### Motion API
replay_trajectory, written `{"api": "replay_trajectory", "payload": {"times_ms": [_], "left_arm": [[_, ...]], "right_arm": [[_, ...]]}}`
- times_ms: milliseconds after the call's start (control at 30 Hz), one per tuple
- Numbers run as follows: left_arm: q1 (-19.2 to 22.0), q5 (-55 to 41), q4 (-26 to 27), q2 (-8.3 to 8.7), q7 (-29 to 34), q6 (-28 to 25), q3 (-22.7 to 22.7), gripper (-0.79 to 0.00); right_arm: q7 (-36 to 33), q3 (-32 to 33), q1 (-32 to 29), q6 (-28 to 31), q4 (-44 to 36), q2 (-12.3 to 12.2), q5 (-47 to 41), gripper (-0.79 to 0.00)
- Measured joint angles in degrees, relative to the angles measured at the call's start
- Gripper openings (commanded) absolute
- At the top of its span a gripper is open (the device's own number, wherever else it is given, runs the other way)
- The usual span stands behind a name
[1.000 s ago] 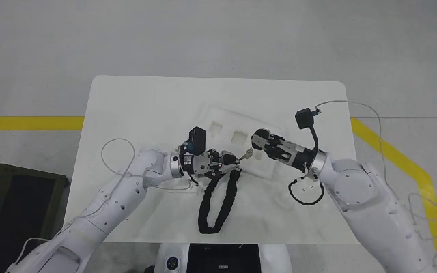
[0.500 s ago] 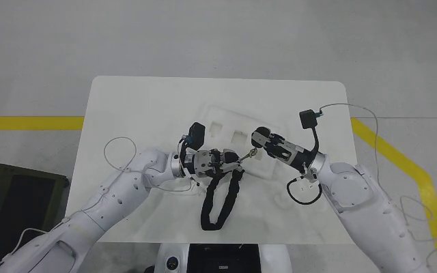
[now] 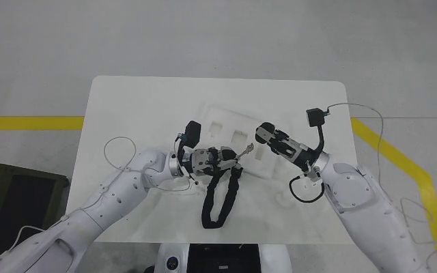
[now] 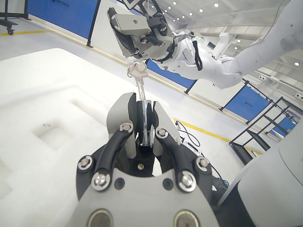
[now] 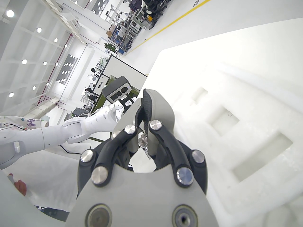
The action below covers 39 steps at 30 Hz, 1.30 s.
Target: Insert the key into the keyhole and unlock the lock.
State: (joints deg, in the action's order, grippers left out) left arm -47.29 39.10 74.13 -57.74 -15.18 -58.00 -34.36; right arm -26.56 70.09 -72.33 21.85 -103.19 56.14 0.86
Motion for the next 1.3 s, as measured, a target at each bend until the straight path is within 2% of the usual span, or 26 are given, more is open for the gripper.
{"api": "replay_trajectory", "payload": {"times_ms": [533,1300], "left_arm": [[1.5,0.8,-1.1,0.23,-2.9,0.0,2.4,-0.785],[2.2,1.8,-1.7,0.48,-5.9,0.0,3.4,-0.785]], "right_arm": [[-2.6,-0.7,1.0,-0.6,0.2,0.7,0.8,-0.785],[-5.2,-1.1,0.8,-1.9,0.5,1.4,2.1,-0.785]]}}
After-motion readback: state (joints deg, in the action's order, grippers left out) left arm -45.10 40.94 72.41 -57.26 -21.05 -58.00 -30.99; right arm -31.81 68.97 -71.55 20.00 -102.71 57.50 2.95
